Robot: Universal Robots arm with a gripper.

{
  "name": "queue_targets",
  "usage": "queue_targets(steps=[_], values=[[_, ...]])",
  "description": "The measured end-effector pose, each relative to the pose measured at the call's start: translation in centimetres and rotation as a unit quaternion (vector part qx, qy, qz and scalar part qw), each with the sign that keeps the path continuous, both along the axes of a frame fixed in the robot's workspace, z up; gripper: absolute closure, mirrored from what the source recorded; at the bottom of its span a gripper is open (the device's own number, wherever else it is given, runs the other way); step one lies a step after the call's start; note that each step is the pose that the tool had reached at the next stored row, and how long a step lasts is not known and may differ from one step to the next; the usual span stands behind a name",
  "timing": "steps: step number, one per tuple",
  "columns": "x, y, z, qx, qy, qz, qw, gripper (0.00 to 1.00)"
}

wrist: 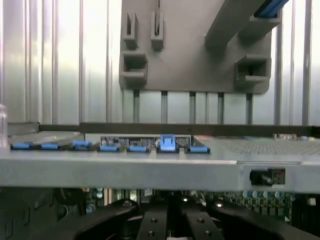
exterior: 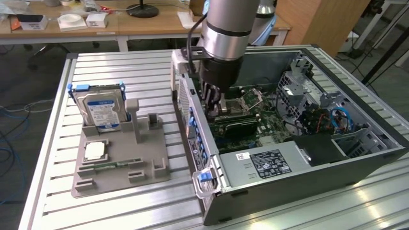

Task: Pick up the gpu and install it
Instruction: 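Press down on the gpu until it lock into place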

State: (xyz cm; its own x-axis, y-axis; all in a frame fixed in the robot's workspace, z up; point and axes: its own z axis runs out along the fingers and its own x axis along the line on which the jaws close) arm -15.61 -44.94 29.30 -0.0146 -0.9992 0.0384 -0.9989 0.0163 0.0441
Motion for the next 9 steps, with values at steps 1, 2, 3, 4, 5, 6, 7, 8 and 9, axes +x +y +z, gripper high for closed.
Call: queue_targets(steps=[1, 2, 3, 4, 5, 6, 7, 8, 9], values=[[0.4, -0.01, 0.08, 0.0003, 0.0004, 0.0, 1.0, 0.89], [0.9, -0.01, 0.08, 0.0016, 0.0004, 0.0, 1.0, 0.89], [1.3, -0.01, 0.09, 0.003, 0.0005, 0.0, 1.0, 0.89], [1.8, -0.01, 0.08, 0.0044, 0.0004, 0.0, 1.0, 0.89], [2.2, -0.02, 0.1, 0.0057, 0.0005, 0.0, 1.0, 0.89], [2.4, -0.04, 0.1, 0.0071, 0.0009, 0.0, 1.0, 0.89], [2.4, -0.04, 0.09, 0.0072, 0.0008, 0.0, 1.0, 0.89], [2.4, -0.04, 0.09, 0.0072, 0.0008, 0.0, 1.0, 0.89], [2.4, -0.04, 0.1, 0.0072, 0.0009, 0.0, 1.0, 0.89]])
